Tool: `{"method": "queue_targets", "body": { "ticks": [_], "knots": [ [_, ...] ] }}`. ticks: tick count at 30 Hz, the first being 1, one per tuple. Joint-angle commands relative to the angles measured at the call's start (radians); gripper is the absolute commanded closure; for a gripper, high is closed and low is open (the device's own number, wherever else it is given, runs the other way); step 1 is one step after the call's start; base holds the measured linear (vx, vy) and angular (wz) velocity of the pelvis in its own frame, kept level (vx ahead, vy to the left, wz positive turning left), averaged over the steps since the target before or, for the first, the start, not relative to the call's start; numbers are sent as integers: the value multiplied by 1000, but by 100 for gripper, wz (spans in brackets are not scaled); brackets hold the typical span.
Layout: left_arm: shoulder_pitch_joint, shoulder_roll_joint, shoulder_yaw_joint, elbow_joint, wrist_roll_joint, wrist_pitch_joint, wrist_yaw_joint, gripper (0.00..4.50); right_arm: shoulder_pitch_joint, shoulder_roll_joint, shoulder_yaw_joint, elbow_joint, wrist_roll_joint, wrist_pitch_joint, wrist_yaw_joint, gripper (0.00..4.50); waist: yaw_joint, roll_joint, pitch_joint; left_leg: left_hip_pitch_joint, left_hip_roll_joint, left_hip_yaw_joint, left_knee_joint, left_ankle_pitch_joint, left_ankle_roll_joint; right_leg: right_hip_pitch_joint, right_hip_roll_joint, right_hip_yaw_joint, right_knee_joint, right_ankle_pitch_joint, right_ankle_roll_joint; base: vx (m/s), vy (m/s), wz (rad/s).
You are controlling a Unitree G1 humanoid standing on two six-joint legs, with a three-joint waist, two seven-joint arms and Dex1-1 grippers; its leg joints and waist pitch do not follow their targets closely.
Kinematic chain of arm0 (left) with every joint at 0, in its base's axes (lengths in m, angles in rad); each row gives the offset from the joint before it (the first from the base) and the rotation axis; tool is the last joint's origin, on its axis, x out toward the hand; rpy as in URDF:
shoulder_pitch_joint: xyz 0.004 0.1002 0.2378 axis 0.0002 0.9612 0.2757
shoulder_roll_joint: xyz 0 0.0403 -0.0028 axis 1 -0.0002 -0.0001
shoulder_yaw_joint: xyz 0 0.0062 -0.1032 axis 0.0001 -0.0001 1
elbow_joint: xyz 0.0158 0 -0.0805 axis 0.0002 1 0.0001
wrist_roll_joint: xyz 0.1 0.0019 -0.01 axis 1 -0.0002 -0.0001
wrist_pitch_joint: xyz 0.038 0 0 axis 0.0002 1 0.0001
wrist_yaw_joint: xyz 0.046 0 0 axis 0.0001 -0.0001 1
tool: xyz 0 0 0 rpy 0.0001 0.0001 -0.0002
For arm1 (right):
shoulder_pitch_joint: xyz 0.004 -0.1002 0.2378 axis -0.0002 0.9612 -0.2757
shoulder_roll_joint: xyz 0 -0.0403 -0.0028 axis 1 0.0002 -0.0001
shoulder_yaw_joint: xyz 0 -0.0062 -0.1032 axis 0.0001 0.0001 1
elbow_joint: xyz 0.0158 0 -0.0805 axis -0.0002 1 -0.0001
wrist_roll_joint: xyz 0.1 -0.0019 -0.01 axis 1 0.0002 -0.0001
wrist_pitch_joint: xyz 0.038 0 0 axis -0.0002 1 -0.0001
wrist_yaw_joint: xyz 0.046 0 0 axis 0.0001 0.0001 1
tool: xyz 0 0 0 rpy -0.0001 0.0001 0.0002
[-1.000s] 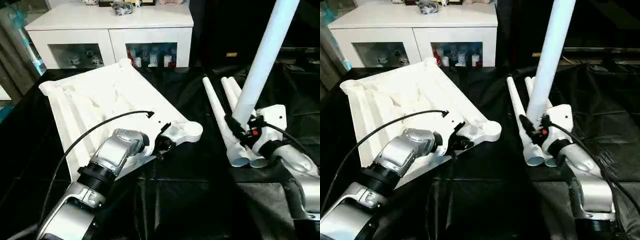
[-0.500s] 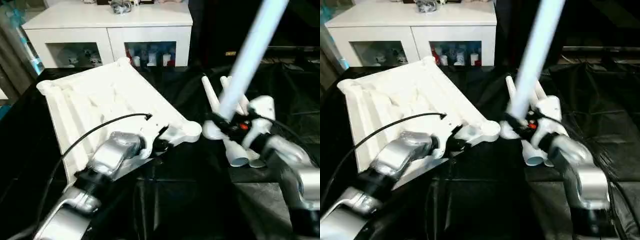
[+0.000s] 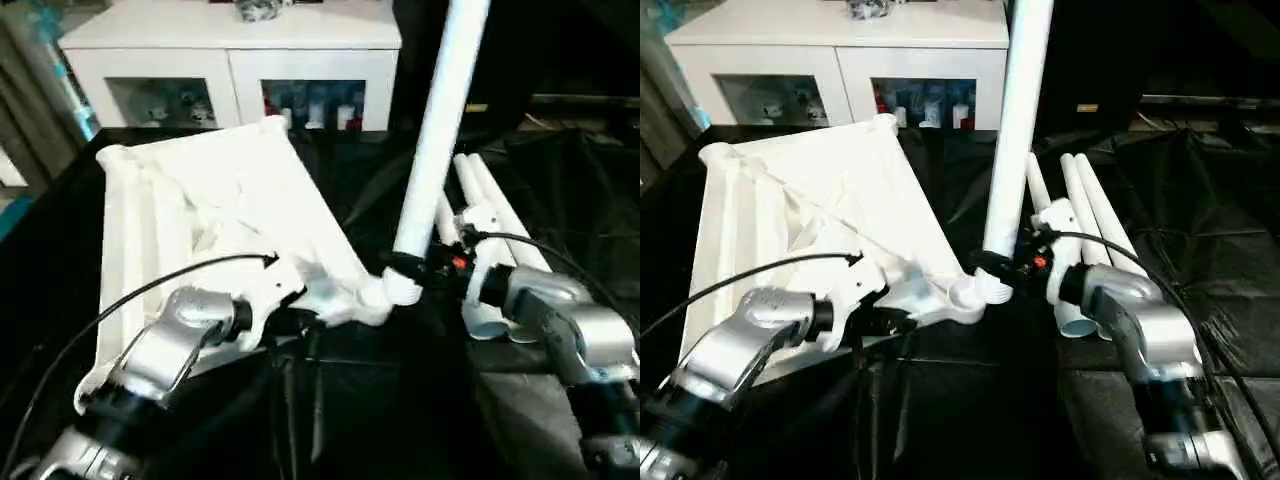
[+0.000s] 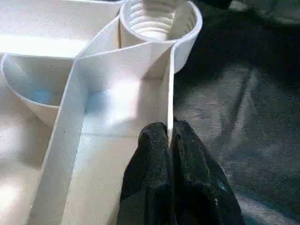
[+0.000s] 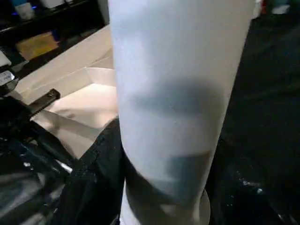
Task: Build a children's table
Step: Insert table leg to table base
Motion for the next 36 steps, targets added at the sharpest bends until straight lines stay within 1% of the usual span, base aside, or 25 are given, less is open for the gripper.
{"method": "queue_targets", "body": {
  "ticks": [1, 2, 3, 4, 6, 7, 8, 11, 12, 15, 16, 20, 22, 23, 27, 30, 31, 32, 33, 34, 35, 36],
  "knots": [
    [10, -20, 11, -33, -64, -38, -28, 450, -3, 3, 23, 21, -1, 10, 15, 260, 3, -31, -65, 23, 82, -29, -67, -93, 86, 34, -93, 45, -71, -75, -262, 0, 0, 0],
    [7, -28, 16, -30, -66, -38, -25, 450, -16, 13, 39, 24, 2, 18, 38, 260, 3, -31, -66, 21, 81, -30, -67, -92, 87, 35, -94, 45, -70, -76, -262, 0, 0, 0],
    [5, -32, 19, -30, -66, -35, -24, 450, -20, 16, 46, 22, 2, 21, 49, 260, 3, -34, -66, 21, 81, -29, -67, -91, 89, 35, -93, 45, -70, -75, -260, 0, 0, 0],
    [3, -34, 21, -31, -67, -33, -24, 450, -25, 17, 50, 24, 2, 23, 55, 260, 4, -32, -66, 22, 82, -29, -66, -85, 91, 34, -94, 45, -69, -74, -259, 0, 0, 0],
    [0, -36, 21, -31, -66, -33, -25, 450, -35, 20, 60, 33, 1, 25, 67, 260, 4, -32, -66, 22, 82, -29, -66, -85, 92, 33, -93, 44, -69, -78, -261, 0, 0, 0],
    [-2, -33, 20, -33, -63, -35, -27, 450, -42, 21, 66, 39, -3, 24, 71, 260, 3, -35, -67, 23, 83, -29, -66, -84, 91, 33, -92, 43, -69, -77, -262, 0, 0, 0],
    [-2, -32, 20, -33, -62, -35, -28, 450, -44, 21, 67, 41, -4, 25, 73, 260, 4, -34, -66, 23, 82, -28, -66, -83, 90, 33, -92, 44, -69, -78, -263, 0, 0, 0],
    [-6, -32, 24, -26, -62, -37, -30, 450, -57, 22, 78, 57, -9, 23, 84, 260, 9, -33, -70, 24, 83, -25, -64, -62, 94, 33, -93, 43, -63, -44, -265, 0, 0, 0],
    [-7, -32, 25, -24, -62, -37, -30, 450, -61, 21, 85, 64, -16, 18, 88, 260, 8, -36, -70, 22, 82, -24, -64, -59, 97, 33, -92, 42, -62, -35, -265, 0, 0, 0],
    [-8, -33, 27, -24, -61, -37, -30, 450, -69, 19, 105, 90, -46, -3, 98, 260, 8, -36, -69, 24, 83, -21, -63, -76, 95, 31, -95, 41, -64, -58, -267, 0, 0, 0],
    [-8, -34, 28, -26, -63, -35, -31, 450, -72, 22, 114, 106, -57, -16, 97, 260, 7, -40, -68, 25, 83, -20, -64, -84, 93, 30, -95, 40, -66, -71, -265, 0, 0, 0],
    [-3, -31, 25, -36, -64, -29, -43, 450, -86, 38, 122, 151, -77, -45, 87, 260, 6, -36, -68, 23, 84, -21, -66, -97, 81, 30, -96, 41, -67, -85, -259, 0, 0, 0],
    [-1, -30, 24, -36, -63, -30, -44, 450, -87, 42, 120, 157, -74, -45, 86, 260, 5, -37, -69, 24, 84, -21, -66, -98, 79, 31, -94, 40, -65, -77, -259, 0, 0, 0],
    [-1, -29, 23, -36, -63, -30, -45, 450, -84, 43, 119, 157, -67, -38, 93, 260, 3, -38, -69, 23, 83, -21, -66, -94, 81, 32, -95, 40, -64, -65, -262, 0, 0, 0],
    [-3, -28, 25, -34, -63, -29, -45, 450, -67, 47, 108, 165, -53, -28, 103, 260, 6, -41, -70, 23, 83, -21, -63, -83, 90, 33, -97, 40, -62, -48, -269, 0, 0, 0],
    [-11, -28, 32, -29, -62, -29, -38, 450, -39, 63, 73, 180, -20, -26, 103, 260, 6, -38, -71, 23, 83, -20, -62, -77, 98, 33, -97, 41, -61, -30, -273, 0, 0, 0],
    [-13, -29, 33, -26, -61, -29, -35, 450, -30, 68, 62, 186, -13, -27, 102, 260, 6, -40, -72, 23, 83, -20, -62, -76, 99, 34, -97, 40, -61, -27, -274, 0, 0, 0],
    [-17, -30, 35, -21, -59, -31, -32, 450, -18, 75, 50, 196, -10, -34, 92, 260, 8, -36, -72, 23, 83, -21, -62, -78, 99, 33, -97, 40, -61, -27, -275, 0, 0, 0],
    [-19, -30, 36, -17, -58, -32, -30, 450, -10, 79, 43, 202, -9, -39, 86, 260, 8, -38, -72, 23, 83, -20, -62, -81, 97, 34, -97, 40, -61, -27, -277, 0, 0, 0],
    [-22, -31, 37, -12, -57, -33, -27, 450, 6, 92, 23, 218, -3, -56, 66, 260, 10, -29, -72, 23, 84, -23, -63, -83, 91, 33, -98, 39, -61, -34, -278, 0, 0, 0],
    [-25, -32, 38, -8, -56, -34, -26, 450, 21, 107, 3, 234, 2, -75, 43, 260, 8, -32, -71, 24, 84, -21, -64, -99, 86, 30, -97, 40, -64, -44, -279, 0, 0, 0],
    [-26, -33, 38, -7, -56, -34, -26, 450, 25, 111, -2, 238, 2, -81, 37, 260, 9, -27, -71, 24, 84, -23, -65, -105, 82, 32, -98, 39, -64, -50, -278, 0, 0, 0]
  ]
}}
